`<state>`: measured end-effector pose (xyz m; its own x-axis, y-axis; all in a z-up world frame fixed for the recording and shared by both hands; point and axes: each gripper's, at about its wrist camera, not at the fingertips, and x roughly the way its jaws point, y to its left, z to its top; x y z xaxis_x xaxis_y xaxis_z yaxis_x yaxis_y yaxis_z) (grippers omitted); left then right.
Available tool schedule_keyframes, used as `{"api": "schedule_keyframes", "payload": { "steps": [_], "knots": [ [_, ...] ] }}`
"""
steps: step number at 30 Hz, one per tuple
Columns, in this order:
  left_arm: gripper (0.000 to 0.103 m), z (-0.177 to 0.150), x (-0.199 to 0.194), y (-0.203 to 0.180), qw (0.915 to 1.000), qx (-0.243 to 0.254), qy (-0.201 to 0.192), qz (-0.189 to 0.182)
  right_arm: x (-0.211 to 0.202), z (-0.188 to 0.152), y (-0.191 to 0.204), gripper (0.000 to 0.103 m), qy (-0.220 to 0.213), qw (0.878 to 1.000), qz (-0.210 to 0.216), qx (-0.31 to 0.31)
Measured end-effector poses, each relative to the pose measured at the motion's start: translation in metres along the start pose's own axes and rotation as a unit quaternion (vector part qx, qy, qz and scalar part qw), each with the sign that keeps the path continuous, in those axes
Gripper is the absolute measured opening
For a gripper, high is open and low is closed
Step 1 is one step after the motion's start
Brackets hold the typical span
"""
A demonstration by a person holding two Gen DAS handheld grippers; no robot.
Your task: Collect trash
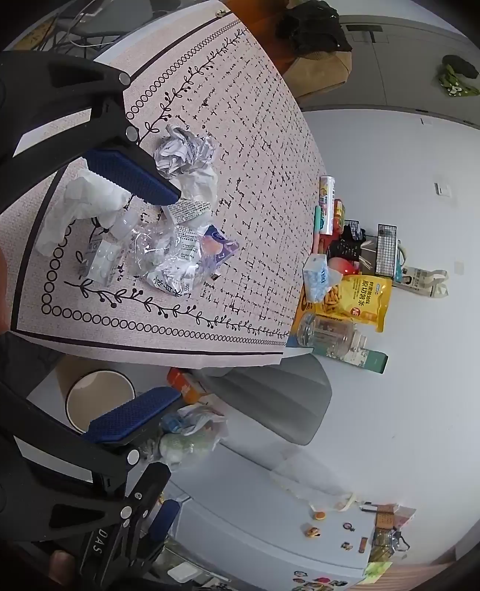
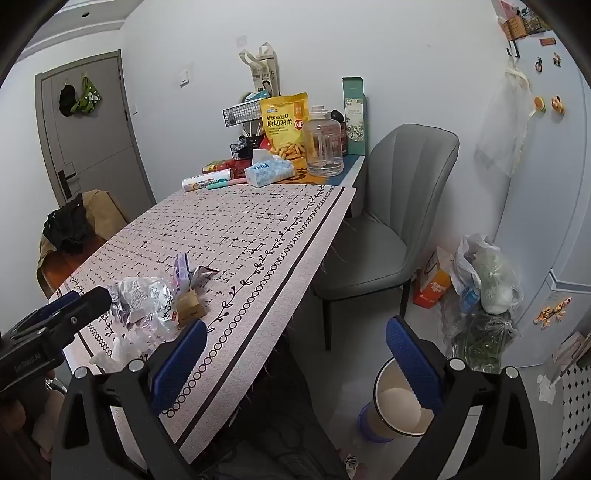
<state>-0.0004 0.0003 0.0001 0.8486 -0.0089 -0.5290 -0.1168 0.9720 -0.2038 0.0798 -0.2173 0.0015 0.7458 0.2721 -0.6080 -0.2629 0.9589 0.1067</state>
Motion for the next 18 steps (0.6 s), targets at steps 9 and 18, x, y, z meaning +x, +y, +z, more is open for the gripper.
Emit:
{"api": "schedule_keyframes", "payload": {
  "steps": [9,18],
  "knots": [
    [0.097,-0.0023,-0.0024,-0.0005,1.0000,0.005,-0.001,0.001,0.0011,-0.0003,0.0026,0.095,-0.005,1.000,0.000,0.001],
    [0.097,-0.0004,-0.0002,-0.0009,1.0000,0.004,0.002,0.003,-0.0043,0.0043,-0.0027,0.095,-0.009,1.000,-0.001,0.002]
  ]
}}
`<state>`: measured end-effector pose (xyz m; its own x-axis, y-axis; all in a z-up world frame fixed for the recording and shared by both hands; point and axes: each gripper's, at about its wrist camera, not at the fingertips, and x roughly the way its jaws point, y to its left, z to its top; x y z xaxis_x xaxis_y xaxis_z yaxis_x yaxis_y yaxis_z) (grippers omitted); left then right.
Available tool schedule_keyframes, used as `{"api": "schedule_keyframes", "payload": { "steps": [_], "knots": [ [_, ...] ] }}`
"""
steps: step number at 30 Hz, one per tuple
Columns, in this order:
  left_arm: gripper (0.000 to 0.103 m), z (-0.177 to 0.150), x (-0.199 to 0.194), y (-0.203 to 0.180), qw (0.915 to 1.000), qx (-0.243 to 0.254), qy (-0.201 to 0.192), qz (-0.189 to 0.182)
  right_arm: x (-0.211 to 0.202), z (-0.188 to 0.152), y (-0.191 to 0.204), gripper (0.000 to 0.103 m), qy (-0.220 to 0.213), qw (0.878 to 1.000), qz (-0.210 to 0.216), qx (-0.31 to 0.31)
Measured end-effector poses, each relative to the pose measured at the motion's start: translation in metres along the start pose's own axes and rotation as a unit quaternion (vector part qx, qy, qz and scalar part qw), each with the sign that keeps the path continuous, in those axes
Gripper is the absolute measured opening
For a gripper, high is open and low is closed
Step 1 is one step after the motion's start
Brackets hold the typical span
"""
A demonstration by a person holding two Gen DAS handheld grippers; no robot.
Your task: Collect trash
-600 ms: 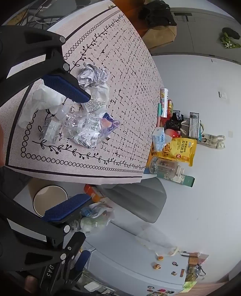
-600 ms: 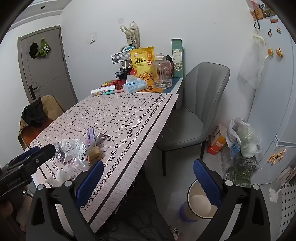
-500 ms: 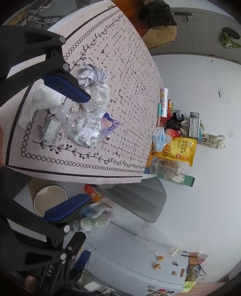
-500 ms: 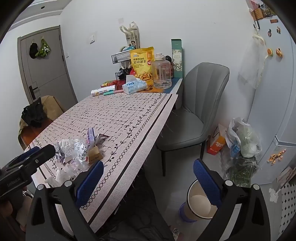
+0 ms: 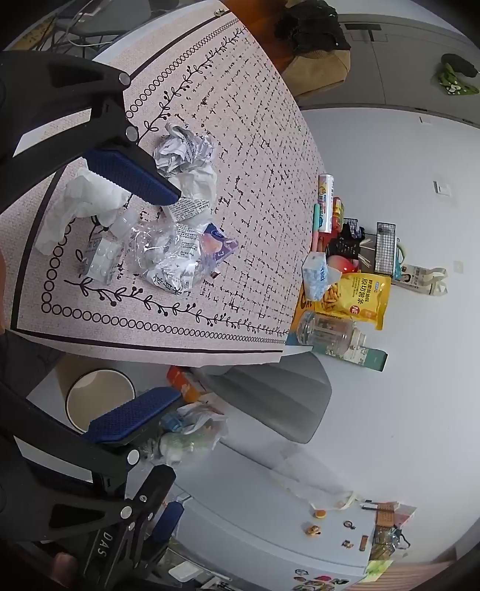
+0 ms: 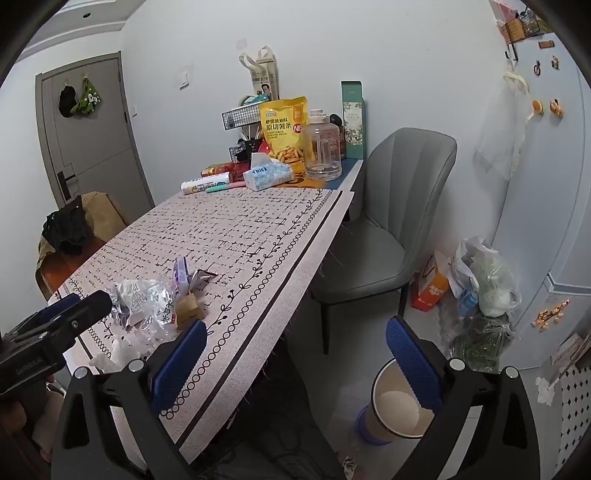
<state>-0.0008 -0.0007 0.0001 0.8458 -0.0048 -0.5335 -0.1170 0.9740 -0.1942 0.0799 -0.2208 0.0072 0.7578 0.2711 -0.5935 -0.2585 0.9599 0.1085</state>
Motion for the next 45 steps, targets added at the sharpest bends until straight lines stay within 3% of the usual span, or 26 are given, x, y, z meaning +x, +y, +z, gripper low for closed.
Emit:
{"api": "schedule_keyframes", "payload": {
  "steps": [45],
  "knots": [
    [0.097,0.007,-0.008,0.002,0.9998,0.004,-0.017,0.004,-0.008,0.001,0.005,0.095,-0.018,1.000,0.019,-0.008]
  ]
}}
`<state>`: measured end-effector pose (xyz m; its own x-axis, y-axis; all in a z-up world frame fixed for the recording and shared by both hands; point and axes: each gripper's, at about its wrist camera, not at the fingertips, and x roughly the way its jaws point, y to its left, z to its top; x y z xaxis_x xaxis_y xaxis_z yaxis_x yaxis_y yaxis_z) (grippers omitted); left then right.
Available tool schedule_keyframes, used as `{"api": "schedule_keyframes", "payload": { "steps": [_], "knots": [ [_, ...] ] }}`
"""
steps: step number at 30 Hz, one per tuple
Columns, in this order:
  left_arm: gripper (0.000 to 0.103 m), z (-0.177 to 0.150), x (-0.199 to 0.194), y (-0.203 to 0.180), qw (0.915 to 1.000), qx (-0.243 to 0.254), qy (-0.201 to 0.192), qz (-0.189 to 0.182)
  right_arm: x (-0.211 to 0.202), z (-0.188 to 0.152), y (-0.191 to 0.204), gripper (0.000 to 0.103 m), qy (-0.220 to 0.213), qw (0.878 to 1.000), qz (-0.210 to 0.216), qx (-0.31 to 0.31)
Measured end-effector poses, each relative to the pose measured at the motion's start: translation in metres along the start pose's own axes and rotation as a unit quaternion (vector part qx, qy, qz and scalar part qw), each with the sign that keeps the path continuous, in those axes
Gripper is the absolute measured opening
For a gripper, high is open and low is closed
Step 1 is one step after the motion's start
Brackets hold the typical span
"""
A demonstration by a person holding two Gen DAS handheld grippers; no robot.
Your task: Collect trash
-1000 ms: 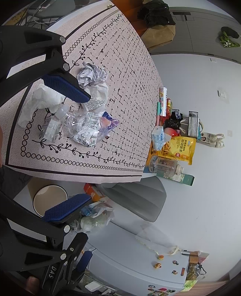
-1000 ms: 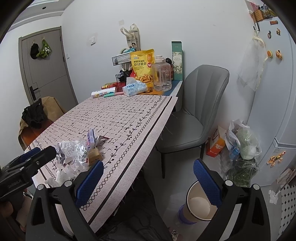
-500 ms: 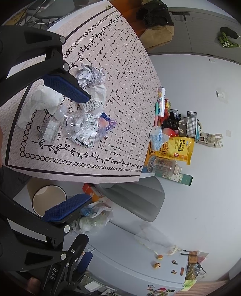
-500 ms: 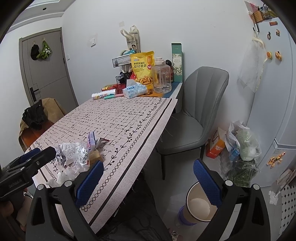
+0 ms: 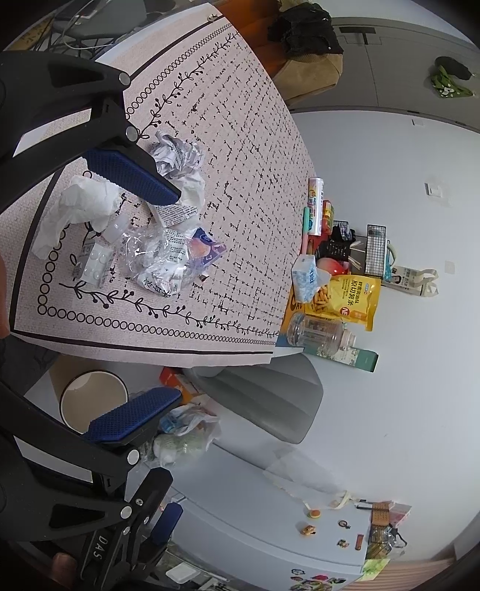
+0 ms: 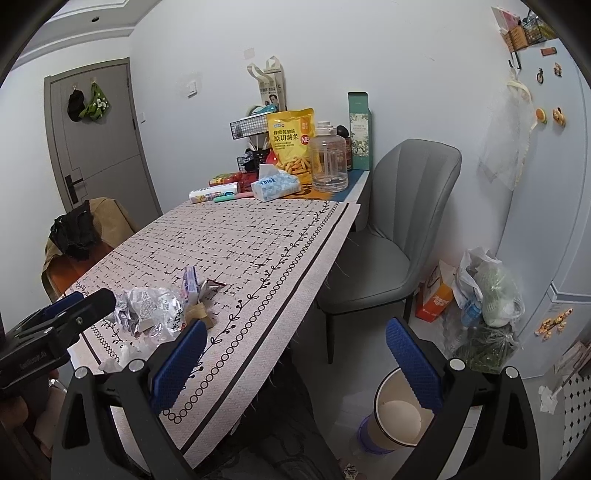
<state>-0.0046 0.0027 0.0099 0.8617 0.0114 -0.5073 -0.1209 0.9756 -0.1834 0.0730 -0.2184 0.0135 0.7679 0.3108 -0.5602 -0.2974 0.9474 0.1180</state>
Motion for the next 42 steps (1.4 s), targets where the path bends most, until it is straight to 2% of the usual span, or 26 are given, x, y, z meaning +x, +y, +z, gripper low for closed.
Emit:
{"api": "schedule_keyframes", "payload": {
  "steps": [15,17,25,33,42],
  "knots": [
    [0.097,0.000,-0.003,0.002,1.0000,0.001,-0.002,0.001,0.001,0.000,0.003,0.092,0.000,1.000,0.017,0.001],
    [0.097,0.000,-0.003,0.001,1.0000,0.002,-0.002,0.000,0.000,0.001,0.002,0.095,-0.003,1.000,0.015,0.004],
    [0.097,-0.002,-0.001,0.001,1.0000,-0.001,-0.001,-0.001,-0.001,-0.001,0.000,0.095,-0.004,1.000,0.010,0.007],
    [0.097,-0.004,0.001,0.002,1.0000,0.000,0.001,-0.006,0.006,0.000,0.002,0.095,0.001,1.000,0.023,0.005],
    [0.097,0.002,-0.001,0.045,0.9994,-0.034,-0.006,-0.007,0.019,0.011,0.015,0.095,-0.007,0.999,0.050,-0.004]
  ]
}}
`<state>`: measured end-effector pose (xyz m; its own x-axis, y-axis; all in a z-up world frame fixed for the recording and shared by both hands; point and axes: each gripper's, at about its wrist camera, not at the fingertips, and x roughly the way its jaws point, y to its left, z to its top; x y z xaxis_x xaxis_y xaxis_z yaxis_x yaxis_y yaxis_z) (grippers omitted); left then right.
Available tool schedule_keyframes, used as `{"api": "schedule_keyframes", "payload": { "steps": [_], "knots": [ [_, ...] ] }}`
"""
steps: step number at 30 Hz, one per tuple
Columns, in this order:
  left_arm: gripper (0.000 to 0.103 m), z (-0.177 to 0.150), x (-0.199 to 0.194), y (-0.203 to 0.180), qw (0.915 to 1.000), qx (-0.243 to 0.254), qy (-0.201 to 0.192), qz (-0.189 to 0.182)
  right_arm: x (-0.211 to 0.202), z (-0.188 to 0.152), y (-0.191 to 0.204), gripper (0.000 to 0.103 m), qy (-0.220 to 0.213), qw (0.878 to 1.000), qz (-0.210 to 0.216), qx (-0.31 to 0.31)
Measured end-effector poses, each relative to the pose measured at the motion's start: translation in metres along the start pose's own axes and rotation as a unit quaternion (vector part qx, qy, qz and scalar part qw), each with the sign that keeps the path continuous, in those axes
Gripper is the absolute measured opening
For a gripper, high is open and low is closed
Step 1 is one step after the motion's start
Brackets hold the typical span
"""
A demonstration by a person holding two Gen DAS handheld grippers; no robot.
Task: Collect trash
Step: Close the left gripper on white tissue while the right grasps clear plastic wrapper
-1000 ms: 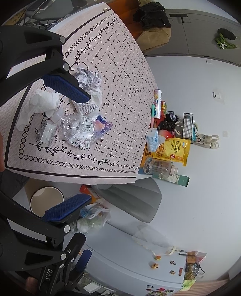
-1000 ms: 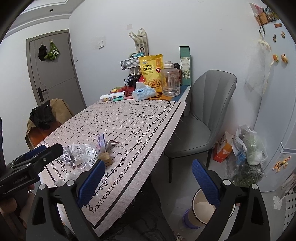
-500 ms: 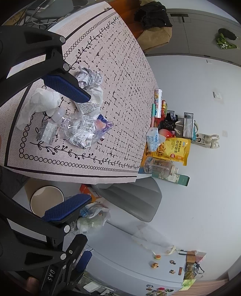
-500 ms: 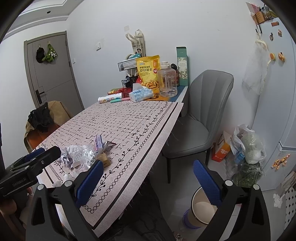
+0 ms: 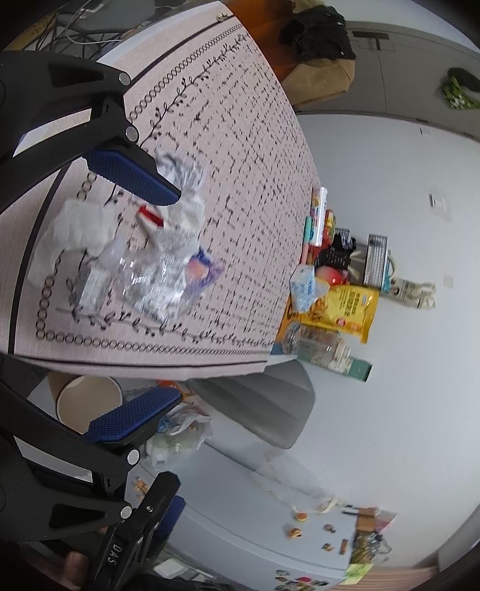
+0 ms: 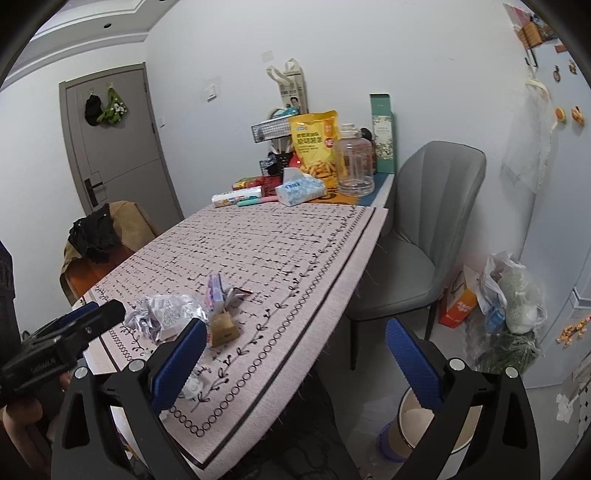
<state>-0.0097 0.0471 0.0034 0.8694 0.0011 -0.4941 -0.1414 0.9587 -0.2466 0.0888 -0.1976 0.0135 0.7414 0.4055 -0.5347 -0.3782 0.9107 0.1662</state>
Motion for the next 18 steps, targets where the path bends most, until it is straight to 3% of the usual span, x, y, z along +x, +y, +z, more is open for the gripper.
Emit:
{"api": "schedule_keyframes", "payload": {
  "steps": [8,12,18],
  "knots": [
    [0.092,0.002,0.006,0.044,0.9995,-0.028,0.016,0.006,0.031,-0.008,0.024,0.089,0.033,0.999,0.037,-0.010],
    [0.083,-0.004,0.016,0.061,0.9983,-0.042,0.039,0.009,0.049,-0.012,0.037,0.085,0.053,0.997,0.055,-0.019],
    [0.081,-0.031,0.031,0.069,0.9949,-0.048,0.089,-0.003,0.070,-0.019,0.050,0.081,0.075,0.994,0.076,-0.021]
  ]
}}
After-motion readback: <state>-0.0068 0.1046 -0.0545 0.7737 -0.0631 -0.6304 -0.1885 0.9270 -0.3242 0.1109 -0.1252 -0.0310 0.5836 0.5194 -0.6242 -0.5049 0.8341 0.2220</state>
